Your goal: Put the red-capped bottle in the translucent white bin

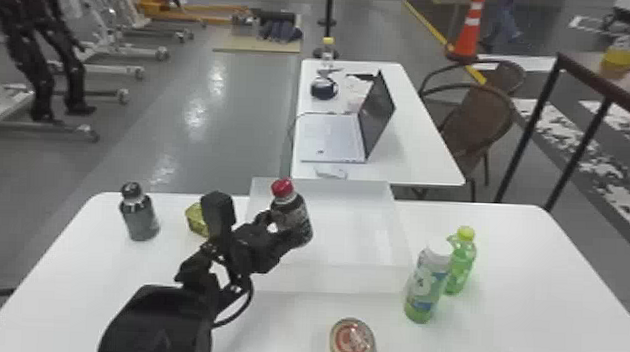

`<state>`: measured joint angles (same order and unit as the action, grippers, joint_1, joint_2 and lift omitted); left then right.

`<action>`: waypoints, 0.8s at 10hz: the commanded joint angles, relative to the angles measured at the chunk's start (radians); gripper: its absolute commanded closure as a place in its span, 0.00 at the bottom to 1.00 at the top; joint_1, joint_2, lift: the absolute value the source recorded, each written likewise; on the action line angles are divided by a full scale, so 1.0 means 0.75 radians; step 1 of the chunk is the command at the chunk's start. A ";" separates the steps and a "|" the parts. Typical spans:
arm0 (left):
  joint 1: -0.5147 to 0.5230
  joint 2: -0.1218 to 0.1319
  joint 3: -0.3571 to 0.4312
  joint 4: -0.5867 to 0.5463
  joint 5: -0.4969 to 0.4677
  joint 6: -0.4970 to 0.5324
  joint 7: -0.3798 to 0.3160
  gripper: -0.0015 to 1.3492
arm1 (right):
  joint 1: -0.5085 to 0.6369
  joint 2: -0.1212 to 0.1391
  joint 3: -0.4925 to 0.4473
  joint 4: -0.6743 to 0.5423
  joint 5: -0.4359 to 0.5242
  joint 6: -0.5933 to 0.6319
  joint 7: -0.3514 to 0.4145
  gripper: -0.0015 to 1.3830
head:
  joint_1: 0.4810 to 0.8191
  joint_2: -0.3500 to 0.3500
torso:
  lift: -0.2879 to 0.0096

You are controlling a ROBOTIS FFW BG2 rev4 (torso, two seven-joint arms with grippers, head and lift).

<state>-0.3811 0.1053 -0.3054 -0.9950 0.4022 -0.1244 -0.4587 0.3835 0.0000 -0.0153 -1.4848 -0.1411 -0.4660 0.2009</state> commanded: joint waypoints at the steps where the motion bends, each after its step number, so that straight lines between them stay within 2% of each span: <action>1: 0.015 -0.022 0.035 0.005 -0.004 -0.031 0.008 0.23 | 0.000 0.001 0.000 0.000 0.000 0.000 0.000 0.08 | 0.20 0.50 | 0.63; 2: 0.017 -0.030 0.045 0.005 -0.013 -0.053 0.010 0.13 | -0.002 0.001 0.000 0.000 0.000 0.000 0.000 0.08 | 0.20 0.50 | 0.63; 3: 0.017 -0.032 0.045 0.005 -0.011 -0.055 0.014 0.09 | -0.004 0.001 0.000 0.002 0.000 0.000 0.000 0.08 | 0.20 0.50 | 0.63; 5: 0.023 -0.028 0.053 -0.007 -0.013 -0.180 0.016 0.09 | 0.000 0.001 0.000 -0.002 0.000 0.000 0.000 0.08 | 0.20 0.50 | 0.63; 6: 0.052 -0.005 0.072 -0.085 -0.037 -0.202 0.057 0.09 | 0.000 0.001 0.000 -0.002 0.000 0.002 0.000 0.08 | 0.20 0.50 | 0.63; 8: 0.209 0.070 0.125 -0.310 -0.056 -0.241 0.241 0.09 | 0.000 0.001 0.000 -0.004 0.002 0.000 0.000 0.08 | 0.20 0.50 | 0.63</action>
<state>-0.2583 0.1428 -0.2242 -1.1823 0.3644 -0.2959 -0.2795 0.3835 0.0000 -0.0154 -1.4869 -0.1402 -0.4661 0.2009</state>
